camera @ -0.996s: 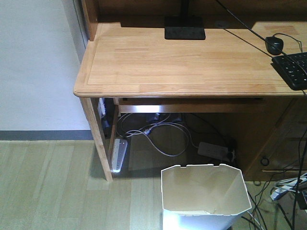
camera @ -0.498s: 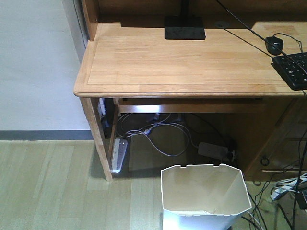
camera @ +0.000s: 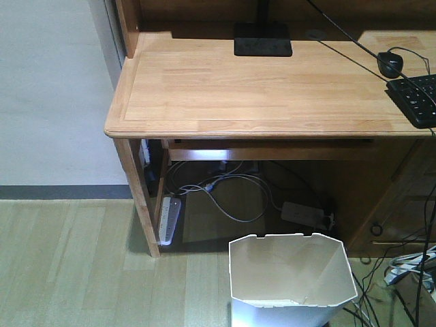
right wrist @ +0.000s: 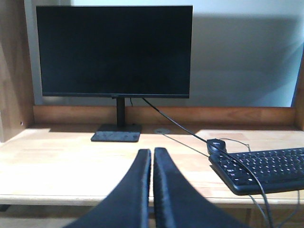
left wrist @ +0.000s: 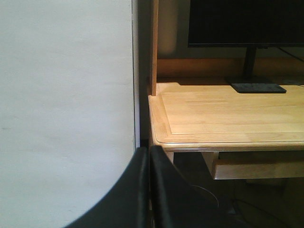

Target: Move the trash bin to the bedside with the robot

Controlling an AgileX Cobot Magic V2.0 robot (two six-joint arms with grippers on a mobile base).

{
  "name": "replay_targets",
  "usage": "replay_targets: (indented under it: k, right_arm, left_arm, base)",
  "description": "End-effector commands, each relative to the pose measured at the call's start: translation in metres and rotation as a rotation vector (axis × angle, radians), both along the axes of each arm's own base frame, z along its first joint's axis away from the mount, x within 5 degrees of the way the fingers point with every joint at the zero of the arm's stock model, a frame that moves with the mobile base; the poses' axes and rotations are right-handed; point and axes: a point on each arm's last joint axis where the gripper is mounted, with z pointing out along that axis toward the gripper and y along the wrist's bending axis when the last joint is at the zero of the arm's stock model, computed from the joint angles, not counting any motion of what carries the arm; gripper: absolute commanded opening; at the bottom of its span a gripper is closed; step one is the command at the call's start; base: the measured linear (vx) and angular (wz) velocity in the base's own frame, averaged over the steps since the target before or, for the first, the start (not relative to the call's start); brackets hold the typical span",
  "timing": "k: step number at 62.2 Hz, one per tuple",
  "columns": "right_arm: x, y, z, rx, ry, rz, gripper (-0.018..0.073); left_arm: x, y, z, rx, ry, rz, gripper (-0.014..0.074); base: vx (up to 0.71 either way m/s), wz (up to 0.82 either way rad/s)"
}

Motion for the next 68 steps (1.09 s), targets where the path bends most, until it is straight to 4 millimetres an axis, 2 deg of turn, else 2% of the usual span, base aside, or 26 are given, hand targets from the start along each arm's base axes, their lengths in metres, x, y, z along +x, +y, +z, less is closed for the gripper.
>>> replay_targets:
  k: [1, 11, 18, 33, 49, 59, 68]
  right_arm:
    - [0.001, 0.000, 0.029, -0.037, -0.016, -0.002, -0.0011]
    - [0.019, 0.000, 0.056, -0.041, 0.123, -0.003, -0.0011]
    - [0.035, 0.000, 0.064, -0.013, 0.259, 0.001, -0.0011]
    - [0.061, 0.000, 0.050, -0.004, 0.430, 0.002, -0.0011]
    - [0.073, 0.000, 0.038, -0.004, 0.534, 0.003, 0.0002]
    - [0.078, -0.001, 0.030, -0.003, 0.652, 0.003, 0.0099]
    - [0.085, -0.001, 0.029, -0.001, 0.730, 0.002, 0.0280]
  left_arm:
    - [0.001, 0.000, -0.002, -0.014, -0.060, -0.004, -0.0006]
    - [0.001, 0.000, -0.002, -0.014, -0.060, -0.004, -0.0006]
    - [0.001, 0.000, -0.002, -0.014, -0.060, -0.004, -0.0006]
    - [0.001, 0.000, -0.002, -0.014, -0.060, -0.004, -0.0006]
    - [0.001, 0.000, -0.002, -0.014, -0.060, -0.004, -0.0006]
    - [0.001, 0.000, -0.002, -0.014, -0.060, -0.004, -0.0006]
    - [0.001, 0.000, -0.002, -0.014, -0.060, -0.004, -0.0006]
  base:
    - [0.00, 0.00]
    - [0.00, 0.00]
    - [0.00, 0.00]
    - [0.00, 0.00]
    - [0.00, 0.00]
    - [0.00, 0.00]
    - [0.00, 0.00]
